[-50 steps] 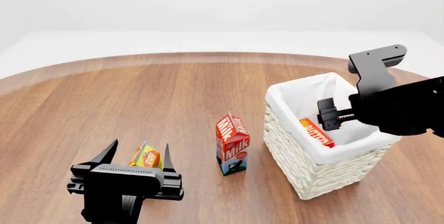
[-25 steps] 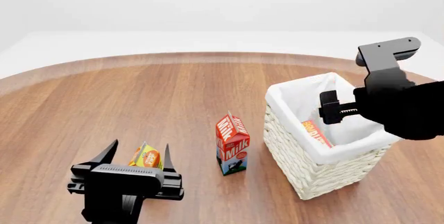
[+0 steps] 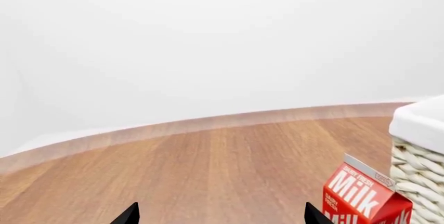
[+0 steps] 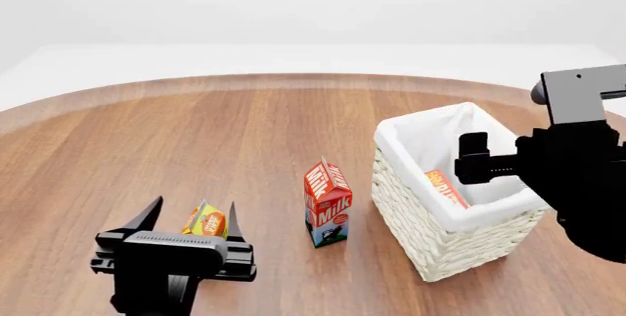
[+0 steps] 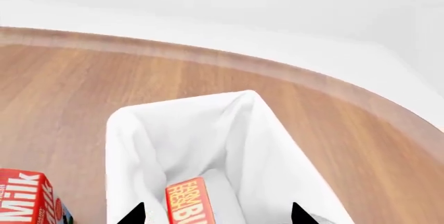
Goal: Pick up the cream cheese box and the butter, and put them in the basket.
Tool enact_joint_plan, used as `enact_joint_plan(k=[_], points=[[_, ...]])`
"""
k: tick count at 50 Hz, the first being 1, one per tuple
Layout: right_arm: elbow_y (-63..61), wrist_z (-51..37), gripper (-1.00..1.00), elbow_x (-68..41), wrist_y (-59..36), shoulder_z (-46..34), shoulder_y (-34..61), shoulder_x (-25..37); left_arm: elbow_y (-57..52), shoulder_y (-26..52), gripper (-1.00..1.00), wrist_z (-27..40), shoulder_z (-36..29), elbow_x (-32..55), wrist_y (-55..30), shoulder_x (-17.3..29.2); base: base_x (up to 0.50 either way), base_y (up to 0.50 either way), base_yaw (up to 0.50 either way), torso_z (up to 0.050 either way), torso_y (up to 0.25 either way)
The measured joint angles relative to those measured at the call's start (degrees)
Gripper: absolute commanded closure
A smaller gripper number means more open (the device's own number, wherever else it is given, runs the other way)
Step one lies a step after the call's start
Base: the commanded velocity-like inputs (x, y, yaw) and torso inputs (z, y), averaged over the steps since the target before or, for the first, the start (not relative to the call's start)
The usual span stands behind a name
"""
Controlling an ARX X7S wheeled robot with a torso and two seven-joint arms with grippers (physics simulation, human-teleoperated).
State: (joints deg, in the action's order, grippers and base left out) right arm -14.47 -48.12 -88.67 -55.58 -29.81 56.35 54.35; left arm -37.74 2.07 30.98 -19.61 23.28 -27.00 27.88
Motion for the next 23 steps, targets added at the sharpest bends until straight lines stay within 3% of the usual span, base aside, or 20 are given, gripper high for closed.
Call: enact_joint_plan(k=[23], points=[[-23.4,-4.3,-1.00,3.8,18.3,7.9,-25.7,9.2,-1.0,-0.1,-1.00,0.7,0.5,0.5,-0.3,0.4,0.00,0.00,0.00,0.000,0.000]])
